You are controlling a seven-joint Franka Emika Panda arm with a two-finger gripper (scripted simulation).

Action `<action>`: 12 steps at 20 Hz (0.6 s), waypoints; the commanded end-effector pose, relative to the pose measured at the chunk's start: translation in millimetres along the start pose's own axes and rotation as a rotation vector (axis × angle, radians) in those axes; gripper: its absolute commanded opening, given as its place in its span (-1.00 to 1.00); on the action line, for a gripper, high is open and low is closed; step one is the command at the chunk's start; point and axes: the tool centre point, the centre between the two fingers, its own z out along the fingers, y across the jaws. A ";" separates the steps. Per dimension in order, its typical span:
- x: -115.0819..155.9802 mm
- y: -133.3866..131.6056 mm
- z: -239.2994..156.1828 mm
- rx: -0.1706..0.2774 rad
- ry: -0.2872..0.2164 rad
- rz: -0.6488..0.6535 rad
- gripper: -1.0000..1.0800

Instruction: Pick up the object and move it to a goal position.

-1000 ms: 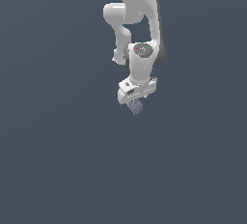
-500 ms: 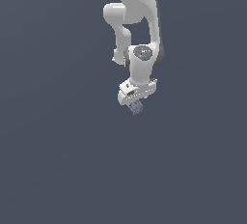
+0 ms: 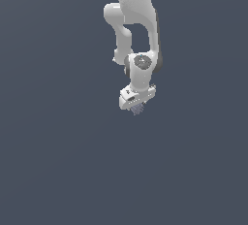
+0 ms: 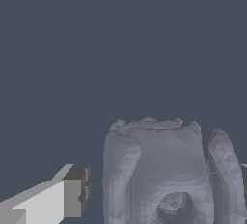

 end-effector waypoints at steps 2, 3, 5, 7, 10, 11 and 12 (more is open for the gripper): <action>0.5 0.2 3.9 -0.001 0.001 0.000 0.92; 0.5 0.2 3.9 -0.001 0.001 0.000 -1.00; 0.5 0.2 3.9 -0.001 0.001 0.000 -1.00; 0.5 0.2 3.9 -0.001 0.001 0.000 -1.00; 0.5 0.2 3.9 -0.001 0.001 0.000 -1.00; 0.5 0.2 3.9 -0.001 0.001 0.000 -1.00; 0.5 0.2 3.9 -0.001 0.001 0.000 -1.00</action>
